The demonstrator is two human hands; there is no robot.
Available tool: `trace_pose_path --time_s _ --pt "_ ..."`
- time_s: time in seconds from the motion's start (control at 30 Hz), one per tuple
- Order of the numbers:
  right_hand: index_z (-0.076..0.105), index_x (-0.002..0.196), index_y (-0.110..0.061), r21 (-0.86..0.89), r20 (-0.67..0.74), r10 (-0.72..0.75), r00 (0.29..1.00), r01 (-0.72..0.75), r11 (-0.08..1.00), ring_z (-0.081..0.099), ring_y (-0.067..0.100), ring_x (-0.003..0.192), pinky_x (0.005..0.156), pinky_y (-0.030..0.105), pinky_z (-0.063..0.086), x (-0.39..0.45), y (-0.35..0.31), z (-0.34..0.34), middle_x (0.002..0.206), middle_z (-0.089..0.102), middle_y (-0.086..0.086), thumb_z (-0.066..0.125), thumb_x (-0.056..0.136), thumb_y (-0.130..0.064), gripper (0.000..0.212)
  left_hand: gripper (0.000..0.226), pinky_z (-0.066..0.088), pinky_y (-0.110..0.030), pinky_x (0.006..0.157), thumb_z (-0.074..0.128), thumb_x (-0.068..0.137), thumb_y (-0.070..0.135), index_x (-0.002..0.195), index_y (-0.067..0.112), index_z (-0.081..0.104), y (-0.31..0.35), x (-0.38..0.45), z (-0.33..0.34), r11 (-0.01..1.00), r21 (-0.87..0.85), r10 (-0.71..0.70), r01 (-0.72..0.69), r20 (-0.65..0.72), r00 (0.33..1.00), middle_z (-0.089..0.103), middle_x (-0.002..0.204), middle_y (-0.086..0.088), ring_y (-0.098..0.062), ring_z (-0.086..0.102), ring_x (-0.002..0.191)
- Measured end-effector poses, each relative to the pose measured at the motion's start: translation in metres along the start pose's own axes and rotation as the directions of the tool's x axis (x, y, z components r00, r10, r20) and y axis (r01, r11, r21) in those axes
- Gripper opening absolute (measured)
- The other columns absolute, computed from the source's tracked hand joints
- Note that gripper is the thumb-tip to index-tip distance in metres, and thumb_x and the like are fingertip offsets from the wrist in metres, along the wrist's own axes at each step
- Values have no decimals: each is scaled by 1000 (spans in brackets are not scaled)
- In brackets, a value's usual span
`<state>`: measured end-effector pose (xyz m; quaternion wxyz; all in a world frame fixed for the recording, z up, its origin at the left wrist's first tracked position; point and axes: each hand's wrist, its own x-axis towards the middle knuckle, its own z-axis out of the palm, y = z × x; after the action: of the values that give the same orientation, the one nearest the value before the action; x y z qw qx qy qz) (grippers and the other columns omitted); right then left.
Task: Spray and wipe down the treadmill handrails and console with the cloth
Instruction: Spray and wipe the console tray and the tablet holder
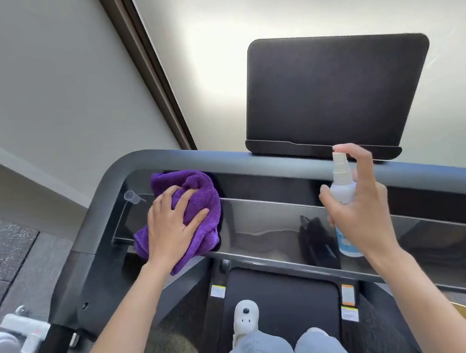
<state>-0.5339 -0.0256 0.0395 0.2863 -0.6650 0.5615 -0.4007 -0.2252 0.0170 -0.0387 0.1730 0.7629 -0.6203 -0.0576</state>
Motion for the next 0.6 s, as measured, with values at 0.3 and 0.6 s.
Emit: trace_pose_path --time_s 0.3,0.6 --pt "39 129 -37 -12 6 -7 1000 7 1000 57 39 52 57 52 54 1 -12 15 68 55 5 63 87 2 62 83 32 -50 106 29 81 81 135 24 55 -38 18 -14 992 -80 103 -94 117 988 42 140 -7 -31 36 128" --pt "38 130 -39 7 -50 65 997 -65 998 55 40 51 57 53 53 -21 6 -4 64 53 18 62 90 0 61 71 32 -49 99 30 82 76 135 33 53 37 2 12 991 26 128 -132 121 984 38 143 -5 -30 35 124"
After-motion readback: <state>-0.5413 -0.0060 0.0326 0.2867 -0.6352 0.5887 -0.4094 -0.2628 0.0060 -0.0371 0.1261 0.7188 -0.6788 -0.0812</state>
